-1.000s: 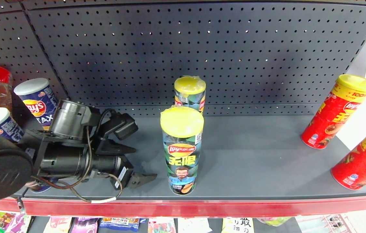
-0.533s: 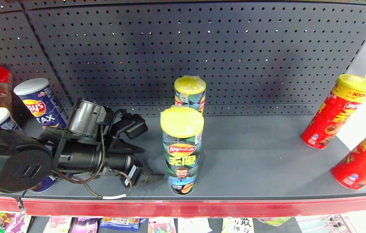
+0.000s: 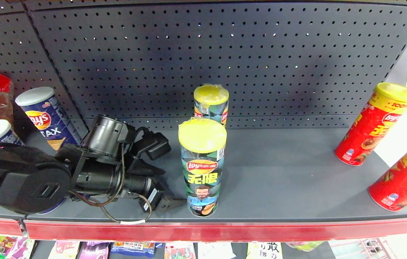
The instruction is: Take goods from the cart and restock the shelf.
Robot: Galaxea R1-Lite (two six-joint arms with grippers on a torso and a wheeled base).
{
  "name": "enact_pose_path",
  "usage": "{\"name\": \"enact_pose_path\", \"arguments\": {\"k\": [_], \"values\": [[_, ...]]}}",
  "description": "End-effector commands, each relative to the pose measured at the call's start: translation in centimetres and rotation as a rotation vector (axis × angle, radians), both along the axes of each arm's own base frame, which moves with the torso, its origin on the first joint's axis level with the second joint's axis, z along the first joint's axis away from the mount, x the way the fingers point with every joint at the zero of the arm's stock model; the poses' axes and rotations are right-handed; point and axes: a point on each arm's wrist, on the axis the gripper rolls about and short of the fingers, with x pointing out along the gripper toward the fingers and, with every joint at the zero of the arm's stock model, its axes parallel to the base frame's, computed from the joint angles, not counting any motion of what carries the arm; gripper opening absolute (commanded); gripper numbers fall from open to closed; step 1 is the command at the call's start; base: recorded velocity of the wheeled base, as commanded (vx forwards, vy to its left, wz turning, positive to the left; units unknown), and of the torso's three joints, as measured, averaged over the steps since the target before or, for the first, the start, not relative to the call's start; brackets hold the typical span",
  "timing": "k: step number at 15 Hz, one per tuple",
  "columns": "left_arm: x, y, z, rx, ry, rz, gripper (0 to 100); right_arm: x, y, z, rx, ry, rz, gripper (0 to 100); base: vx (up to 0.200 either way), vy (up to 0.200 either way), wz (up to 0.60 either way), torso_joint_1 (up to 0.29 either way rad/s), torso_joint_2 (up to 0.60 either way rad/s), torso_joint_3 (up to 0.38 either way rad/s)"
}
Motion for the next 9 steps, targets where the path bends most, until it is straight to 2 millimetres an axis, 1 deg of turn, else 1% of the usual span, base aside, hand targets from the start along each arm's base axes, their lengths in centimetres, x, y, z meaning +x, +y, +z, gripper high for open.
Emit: {"name": "enact_pose_path", "arguments": {"k": [1,4,9], "values": [[0.41,-0.30,-0.12,0.001,0.000,-0.002,100,0.00,0.00,-0.01,0.000,0.001,0.000,100,0.000,0.000,0.00,0.000,0.00,0.000],[0.61,-0.68,-0.02,-0.004,-0.004,-0.010,100,0.00,0.00,0.00,0.000,0.000,0.000,100,0.000,0.000,0.00,0.000,0.00,0.000],[0.47,-0.54,-0.08,-0.001,0.000,-0.009,100,0.00,0.00,0.00,0.000,0.000,0.000,100,0.000,0.000,0.00,0.000,0.00,0.000]]}}
